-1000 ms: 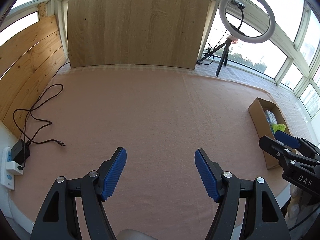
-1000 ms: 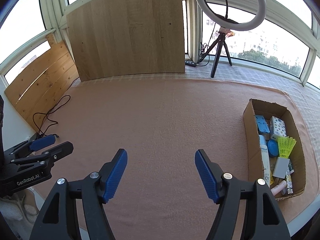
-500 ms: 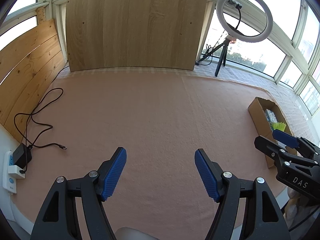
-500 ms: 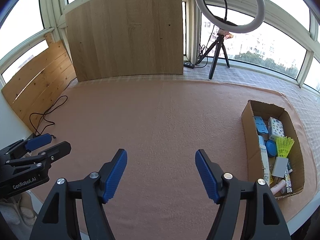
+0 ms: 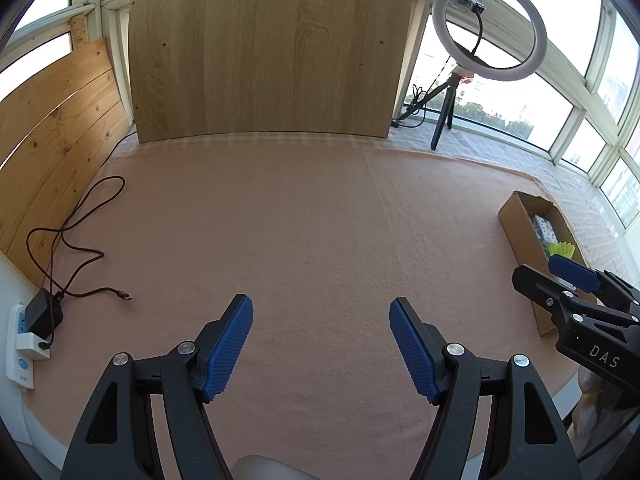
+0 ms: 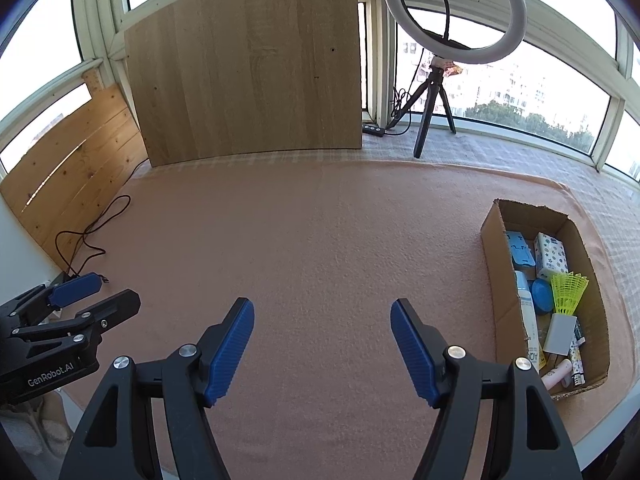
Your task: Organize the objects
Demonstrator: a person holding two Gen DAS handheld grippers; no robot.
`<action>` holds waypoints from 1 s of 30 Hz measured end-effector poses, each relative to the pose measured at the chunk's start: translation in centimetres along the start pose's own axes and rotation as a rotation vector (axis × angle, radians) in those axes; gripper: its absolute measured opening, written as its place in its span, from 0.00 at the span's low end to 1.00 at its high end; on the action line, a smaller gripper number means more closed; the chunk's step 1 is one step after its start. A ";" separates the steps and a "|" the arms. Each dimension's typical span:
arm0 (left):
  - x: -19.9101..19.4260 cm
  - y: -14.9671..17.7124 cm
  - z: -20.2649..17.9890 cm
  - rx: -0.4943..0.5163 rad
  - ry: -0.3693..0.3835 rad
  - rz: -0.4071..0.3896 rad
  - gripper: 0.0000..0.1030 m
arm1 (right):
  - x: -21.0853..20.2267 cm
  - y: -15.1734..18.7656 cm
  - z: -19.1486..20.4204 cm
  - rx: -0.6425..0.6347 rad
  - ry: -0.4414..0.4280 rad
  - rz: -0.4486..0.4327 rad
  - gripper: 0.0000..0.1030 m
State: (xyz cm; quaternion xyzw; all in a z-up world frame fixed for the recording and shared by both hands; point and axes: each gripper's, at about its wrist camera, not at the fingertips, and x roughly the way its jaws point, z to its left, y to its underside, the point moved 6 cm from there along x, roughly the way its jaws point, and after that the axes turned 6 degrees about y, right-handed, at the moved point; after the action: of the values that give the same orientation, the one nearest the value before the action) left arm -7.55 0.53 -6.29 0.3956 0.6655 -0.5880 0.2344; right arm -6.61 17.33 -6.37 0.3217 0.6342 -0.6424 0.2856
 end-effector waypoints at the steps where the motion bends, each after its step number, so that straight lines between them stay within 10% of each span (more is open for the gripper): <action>1: 0.0 0.0 -0.1 0.001 0.000 0.001 0.72 | 0.0 0.0 -0.1 0.001 0.002 0.000 0.65; 30: 0.5 0.0 -0.5 0.005 -0.005 0.005 0.82 | 0.3 0.1 -0.3 -0.027 0.048 -0.007 0.73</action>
State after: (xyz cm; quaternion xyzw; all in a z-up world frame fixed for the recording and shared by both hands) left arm -7.75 1.12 -6.58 0.3964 0.6623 -0.5900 0.2368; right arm -6.65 17.67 -6.65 0.3311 0.6505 -0.6268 0.2725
